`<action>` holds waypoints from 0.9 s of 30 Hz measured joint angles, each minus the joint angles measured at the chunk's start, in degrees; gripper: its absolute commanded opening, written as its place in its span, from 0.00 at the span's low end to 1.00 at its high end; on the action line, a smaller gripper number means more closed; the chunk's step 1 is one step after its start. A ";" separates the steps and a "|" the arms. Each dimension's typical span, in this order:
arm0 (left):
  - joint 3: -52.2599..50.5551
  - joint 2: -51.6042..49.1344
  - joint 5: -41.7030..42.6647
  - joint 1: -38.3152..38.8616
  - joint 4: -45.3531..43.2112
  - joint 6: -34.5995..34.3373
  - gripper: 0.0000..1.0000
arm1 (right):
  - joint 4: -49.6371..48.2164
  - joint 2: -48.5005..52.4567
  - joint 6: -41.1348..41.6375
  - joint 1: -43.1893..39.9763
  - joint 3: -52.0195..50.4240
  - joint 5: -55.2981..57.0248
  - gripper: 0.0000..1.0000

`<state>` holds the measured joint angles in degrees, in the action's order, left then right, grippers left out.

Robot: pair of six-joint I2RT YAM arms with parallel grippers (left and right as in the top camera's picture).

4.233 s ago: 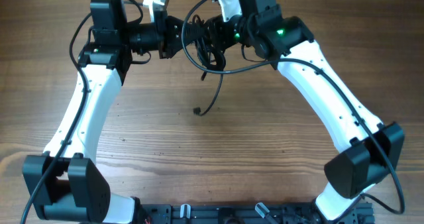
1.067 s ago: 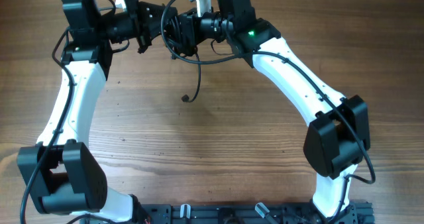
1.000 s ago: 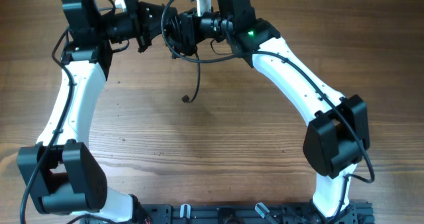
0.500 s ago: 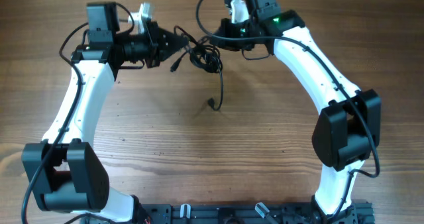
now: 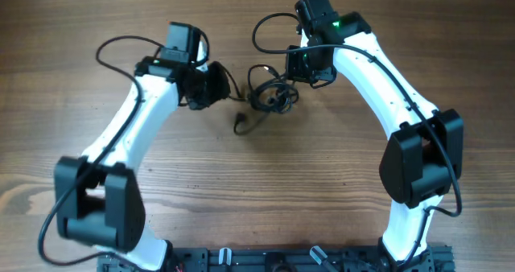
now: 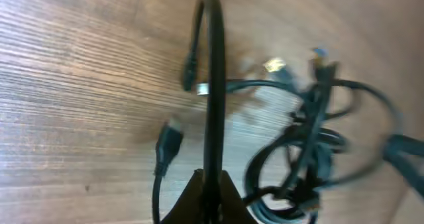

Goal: Untangle cables

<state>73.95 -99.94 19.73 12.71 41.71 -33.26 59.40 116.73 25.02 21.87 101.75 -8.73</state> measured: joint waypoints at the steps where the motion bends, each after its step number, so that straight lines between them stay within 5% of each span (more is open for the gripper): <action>1: -0.22 -1.25 -0.44 0.04 -0.20 0.00 0.12 | -0.04 -0.44 -0.33 0.00 -0.07 -0.02 0.04; 6: -0.70 -5.42 -6.03 -1.03 -0.35 0.24 0.28 | -0.94 -8.28 -4.57 -0.46 -0.31 -0.96 0.04; 13: -0.83 -5.51 -13.03 -3.52 -2.08 0.98 0.31 | 0.02 -14.73 -8.63 -0.37 -0.31 -6.69 0.04; 20: -0.83 -3.06 4.17 -3.69 -6.67 15.91 0.37 | 0.42 -14.73 -8.28 5.62 -0.31 0.68 0.04; 27: 0.55 5.27 10.82 -7.26 -9.99 18.27 0.49 | 4.46 -9.77 -12.76 11.30 -0.31 10.75 0.05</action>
<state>74.50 -94.67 30.55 5.45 31.73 -14.98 63.86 106.96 12.25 33.17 101.45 2.02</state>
